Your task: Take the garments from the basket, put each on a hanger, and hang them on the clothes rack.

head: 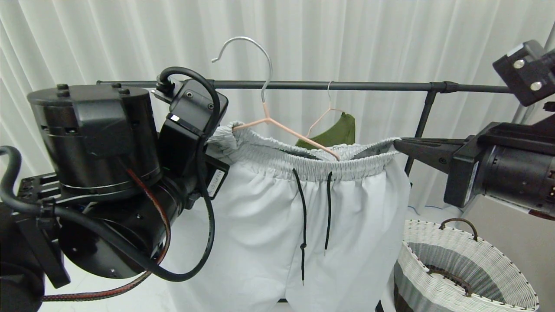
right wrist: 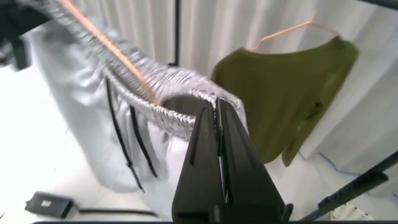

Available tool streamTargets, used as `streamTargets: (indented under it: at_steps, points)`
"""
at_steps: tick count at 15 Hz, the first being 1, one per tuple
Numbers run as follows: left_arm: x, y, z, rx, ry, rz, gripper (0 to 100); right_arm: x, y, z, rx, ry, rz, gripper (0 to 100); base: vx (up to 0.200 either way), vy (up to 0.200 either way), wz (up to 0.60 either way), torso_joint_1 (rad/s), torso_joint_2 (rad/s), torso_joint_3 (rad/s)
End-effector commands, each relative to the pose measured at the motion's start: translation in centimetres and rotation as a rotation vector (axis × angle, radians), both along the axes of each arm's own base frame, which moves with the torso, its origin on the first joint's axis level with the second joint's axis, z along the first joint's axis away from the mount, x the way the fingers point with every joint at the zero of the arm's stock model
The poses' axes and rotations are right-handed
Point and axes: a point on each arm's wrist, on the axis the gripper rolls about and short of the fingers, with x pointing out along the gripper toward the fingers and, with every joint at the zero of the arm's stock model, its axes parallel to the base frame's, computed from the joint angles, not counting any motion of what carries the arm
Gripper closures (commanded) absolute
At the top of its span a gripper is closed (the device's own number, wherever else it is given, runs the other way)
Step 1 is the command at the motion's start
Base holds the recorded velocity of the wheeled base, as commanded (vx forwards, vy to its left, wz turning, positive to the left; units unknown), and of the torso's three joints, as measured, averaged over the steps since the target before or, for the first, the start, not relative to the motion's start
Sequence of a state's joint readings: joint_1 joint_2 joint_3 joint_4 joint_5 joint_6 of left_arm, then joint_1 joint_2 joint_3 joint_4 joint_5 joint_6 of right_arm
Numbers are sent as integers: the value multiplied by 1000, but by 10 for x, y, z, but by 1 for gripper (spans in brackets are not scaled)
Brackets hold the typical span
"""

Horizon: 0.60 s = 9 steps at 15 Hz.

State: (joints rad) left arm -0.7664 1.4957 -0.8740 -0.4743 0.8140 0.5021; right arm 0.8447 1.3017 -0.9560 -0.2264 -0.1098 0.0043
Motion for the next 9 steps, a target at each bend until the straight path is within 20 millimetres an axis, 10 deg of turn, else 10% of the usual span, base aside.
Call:
streamTargets:
  at_steps: [1,9]
  points:
    - [-1,0,1,-5,-3,-1,100,-2,1,-1,-13,9,9,0,0,0,0,0,0,0]
    - [-2,0,5,-29,-18,-2,100,1,34,-13,-142,-82,106,0,0,0,0,0,0,0]
